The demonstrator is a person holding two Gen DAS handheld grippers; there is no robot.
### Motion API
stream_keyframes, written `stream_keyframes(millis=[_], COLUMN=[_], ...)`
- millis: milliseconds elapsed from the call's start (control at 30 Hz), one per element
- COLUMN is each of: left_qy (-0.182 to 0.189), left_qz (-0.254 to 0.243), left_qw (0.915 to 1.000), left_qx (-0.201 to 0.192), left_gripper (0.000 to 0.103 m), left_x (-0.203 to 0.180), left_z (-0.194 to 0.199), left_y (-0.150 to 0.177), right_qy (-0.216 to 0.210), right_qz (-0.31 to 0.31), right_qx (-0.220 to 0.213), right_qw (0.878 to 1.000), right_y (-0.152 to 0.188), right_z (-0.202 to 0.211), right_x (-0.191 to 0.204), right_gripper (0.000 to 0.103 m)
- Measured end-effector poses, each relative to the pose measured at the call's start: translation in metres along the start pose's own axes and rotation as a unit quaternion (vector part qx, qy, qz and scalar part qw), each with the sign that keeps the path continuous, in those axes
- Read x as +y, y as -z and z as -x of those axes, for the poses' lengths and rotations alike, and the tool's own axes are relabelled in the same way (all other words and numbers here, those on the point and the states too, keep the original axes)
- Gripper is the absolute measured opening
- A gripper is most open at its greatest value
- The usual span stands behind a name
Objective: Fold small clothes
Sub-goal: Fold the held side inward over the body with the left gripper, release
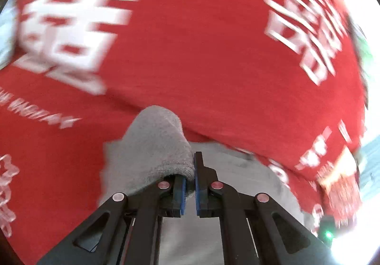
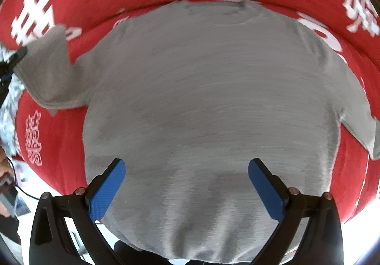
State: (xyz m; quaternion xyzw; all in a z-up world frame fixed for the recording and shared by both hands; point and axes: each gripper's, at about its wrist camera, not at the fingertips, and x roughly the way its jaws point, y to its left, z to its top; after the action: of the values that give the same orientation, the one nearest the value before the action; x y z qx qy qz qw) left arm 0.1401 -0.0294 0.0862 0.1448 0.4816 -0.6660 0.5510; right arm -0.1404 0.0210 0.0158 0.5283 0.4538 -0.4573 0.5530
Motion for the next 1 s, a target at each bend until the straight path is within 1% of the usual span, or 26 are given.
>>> stream_keyframes(millis=[67,133,167,233,267,300,400,467,533,567,600,633,667,700,733,767,800,833,867,933,967,1000], left_qy=[0.024,0.037,0.038,0.028,0.011,-0.004,-0.014,-0.032,-0.042,-0.049,-0.057,-0.067,-0.08,-0.089,-0.104,-0.133,-0.149,-0.176,-0.202,-0.228,-0.239,-0.246], left_qz=[-0.043,-0.066,-0.08,-0.113,-0.134,-0.148,-0.171,-0.174,-0.169,-0.166,-0.164,-0.163,-0.164,-0.161,-0.157,-0.147,-0.139,-0.124,-0.107,-0.078,-0.063,-0.054], left_qw=[0.9984,0.9957,0.9932,0.987,0.982,0.9784,0.9648,0.9604,0.9594,0.9601,0.9621,0.9649,0.9675,0.9682,0.9683,0.9677,0.9672,0.9652,0.9615,0.9567,0.9547,0.9533], left_qx=[0.027,0.054,0.074,0.112,0.133,0.145,0.199,0.216,0.222,0.219,0.21,0.194,0.176,0.169,0.164,0.156,0.152,0.149,0.152,0.164,0.166,0.167], left_gripper=[0.007,0.007,0.007,0.007,0.007,0.007,0.007,0.007,0.026,0.049,0.069,0.074,0.076,0.076,0.076,0.076,0.076,0.076,0.076,0.076,0.076,0.076], left_x=[-0.048,-0.077,-0.094,-0.12,-0.132,-0.136,-0.139,-0.136,-0.128,-0.125,-0.121,-0.116,-0.108,-0.095,-0.081,-0.064,-0.052,-0.032,-0.013,0.014,0.028,0.038], left_z=[-0.029,-0.054,-0.072,-0.101,-0.119,-0.129,-0.152,-0.154,-0.148,-0.14,-0.132,-0.119,-0.102,-0.089,-0.08,-0.068,-0.063,-0.057,-0.057,-0.057,-0.057,-0.058], left_y=[0.004,0.014,0.022,0.04,0.052,0.06,0.088,0.098,0.1,0.098,0.095,0.09,0.084,0.079,0.073,0.067,0.065,0.061,0.059,0.056,0.055,0.055], right_qy=[0.0,0.003,0.006,0.01,0.011,0.013,0.017,0.022,0.026,0.028,0.03,0.031,0.033,0.034,0.037,0.039,0.042,0.047,0.052,0.075,0.093,0.117], right_qz=[-0.024,-0.046,-0.06,-0.089,-0.101,-0.11,-0.134,-0.14,-0.138,-0.135,-0.129,-0.118,-0.105,-0.087,-0.055,-0.029,-0.001,0.042,0.071,0.138,0.177,0.218], right_qx=[-0.01,-0.017,-0.018,-0.017,-0.016,-0.014,-0.007,-0.004,-0.003,-0.004,-0.006,-0.011,-0.017,-0.026,-0.044,-0.058,-0.07,-0.083,-0.089,-0.097,-0.103,-0.108], right_qw=[1.0,0.999,0.998,0.996,0.995,0.994,0.991,0.99,0.99,0.99,0.991,0.992,0.994,0.995,0.997,0.997,0.997,0.995,0.992,0.983,0.975,0.963], right_y=[-0.001,0.0,0.001,0.003,0.005,0.006,0.011,0.013,0.011,0.009,0.006,0.0,-0.004,-0.008,-0.015,-0.02,-0.026,-0.034,-0.039,-0.048,-0.049,-0.051], right_z=[0.005,0.008,0.008,0.005,0.004,0.003,-0.002,-0.004,-0.004,-0.003,-0.001,0.0,0.002,0.005,0.011,0.015,0.018,0.019,0.018,0.008,0.0,-0.01], right_x=[-0.021,-0.042,-0.054,-0.078,-0.089,-0.097,-0.122,-0.134,-0.139,-0.137,-0.136,-0.129,-0.121,-0.113,-0.099,-0.087,-0.073,-0.052,-0.036,0.0,0.017,0.037], right_gripper=[0.103,0.103,0.103,0.103,0.103,0.103,0.103,0.103,0.103,0.103,0.103,0.103,0.103,0.103,0.103,0.103,0.103,0.103,0.103,0.103,0.103,0.103])
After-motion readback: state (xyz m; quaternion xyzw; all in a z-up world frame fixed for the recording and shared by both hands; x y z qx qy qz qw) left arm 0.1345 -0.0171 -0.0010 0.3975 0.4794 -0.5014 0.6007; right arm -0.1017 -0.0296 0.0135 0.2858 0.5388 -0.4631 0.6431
